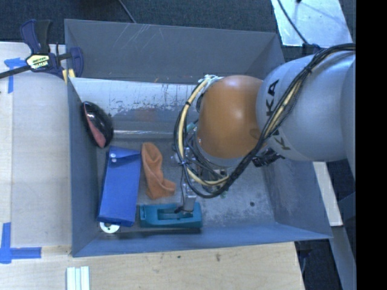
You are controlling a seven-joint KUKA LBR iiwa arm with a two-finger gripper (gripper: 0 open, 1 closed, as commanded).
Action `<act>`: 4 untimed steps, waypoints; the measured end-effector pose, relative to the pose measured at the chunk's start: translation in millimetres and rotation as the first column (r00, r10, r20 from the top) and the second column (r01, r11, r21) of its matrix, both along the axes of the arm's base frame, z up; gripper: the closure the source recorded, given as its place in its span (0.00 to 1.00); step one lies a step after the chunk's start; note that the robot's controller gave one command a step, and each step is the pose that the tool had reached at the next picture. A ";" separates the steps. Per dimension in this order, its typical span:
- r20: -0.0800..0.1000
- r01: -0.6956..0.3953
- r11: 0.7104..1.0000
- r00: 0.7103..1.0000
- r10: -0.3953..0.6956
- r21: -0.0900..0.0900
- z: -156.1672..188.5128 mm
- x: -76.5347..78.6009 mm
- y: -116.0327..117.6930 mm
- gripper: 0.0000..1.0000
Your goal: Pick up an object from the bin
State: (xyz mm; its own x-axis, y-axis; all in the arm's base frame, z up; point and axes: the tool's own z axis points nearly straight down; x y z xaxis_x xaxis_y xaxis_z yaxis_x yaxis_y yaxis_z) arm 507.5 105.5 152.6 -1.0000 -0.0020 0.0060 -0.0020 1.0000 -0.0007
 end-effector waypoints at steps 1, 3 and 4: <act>0.008 0.002 1.000 1.000 -0.002 0.001 4.5 1.8 -0.3 0.00; -0.023 -0.033 0.999 0.999 0.033 0.009 -75.5 26.4 -4.8 1.00; -0.023 -0.033 0.999 0.999 0.033 0.009 -75.5 26.4 -4.8 1.00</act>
Offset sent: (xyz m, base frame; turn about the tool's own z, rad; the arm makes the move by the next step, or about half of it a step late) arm 0.0286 0.0020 -0.0826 -0.0717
